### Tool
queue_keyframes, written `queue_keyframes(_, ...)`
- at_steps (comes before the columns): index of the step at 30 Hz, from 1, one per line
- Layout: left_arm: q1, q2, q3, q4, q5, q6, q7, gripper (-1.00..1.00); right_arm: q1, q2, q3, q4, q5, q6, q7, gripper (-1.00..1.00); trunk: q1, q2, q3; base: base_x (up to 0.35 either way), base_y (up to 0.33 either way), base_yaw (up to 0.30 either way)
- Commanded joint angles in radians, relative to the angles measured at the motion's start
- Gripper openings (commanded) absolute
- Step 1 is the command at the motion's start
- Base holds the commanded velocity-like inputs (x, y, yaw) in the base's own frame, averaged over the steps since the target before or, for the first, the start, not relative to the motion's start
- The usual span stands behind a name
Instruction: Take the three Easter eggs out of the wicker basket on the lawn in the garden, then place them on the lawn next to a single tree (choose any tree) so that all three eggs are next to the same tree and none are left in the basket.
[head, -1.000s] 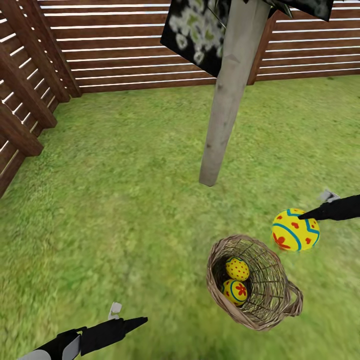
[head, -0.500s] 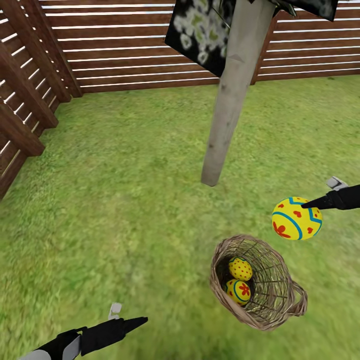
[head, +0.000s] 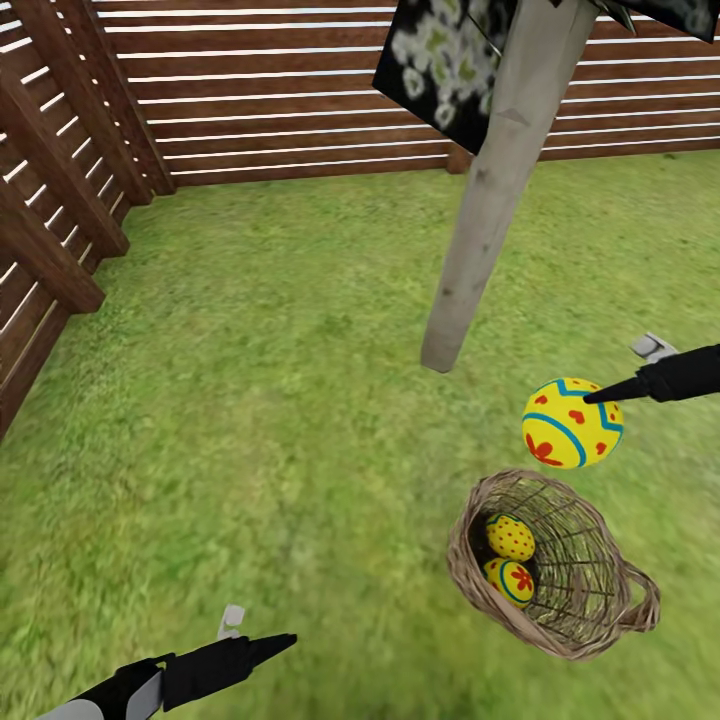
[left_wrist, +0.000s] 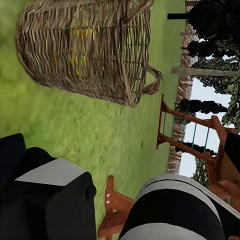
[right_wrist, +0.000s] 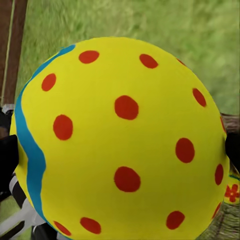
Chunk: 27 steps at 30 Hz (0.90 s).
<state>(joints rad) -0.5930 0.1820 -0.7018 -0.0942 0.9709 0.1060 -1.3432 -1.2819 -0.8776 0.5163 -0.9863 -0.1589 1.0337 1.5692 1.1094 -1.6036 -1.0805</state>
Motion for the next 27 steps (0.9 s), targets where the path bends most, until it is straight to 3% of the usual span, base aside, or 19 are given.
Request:
queue_keyframes(1, 0.000, 0.000, -0.008, -0.001, 0.009, 0.011, -0.003, 1.00, -0.002, -0.001, 0.005, -0.004, -0.007, 0.011, 0.002, -1.00, 0.000, 0.000, -0.001, 0.000, 0.021, 0.000)
queue_keyframes(8, 0.000, -0.001, -0.008, -0.001, 0.009, 0.011, -0.002, 1.00, -0.002, 0.003, 0.024, -0.097, -0.086, 0.013, 0.002, -1.00, 0.000, 0.000, -0.001, 0.000, 0.003, 0.000)
queue_keyframes(13, 0.000, -0.002, -0.008, -0.001, 0.009, 0.011, -0.002, 1.00, -0.002, 0.007, 0.044, -0.122, -0.166, 0.013, 0.002, -1.00, 0.000, 0.000, -0.001, 0.000, 0.041, 0.000)
queue_keyframes(27, 0.000, -0.003, -0.008, -0.001, 0.009, 0.011, -0.002, 1.00, -0.002, 0.008, 0.047, -0.144, -0.199, 0.013, 0.002, -1.00, 0.000, 0.000, -0.001, 0.000, 0.272, 0.000)
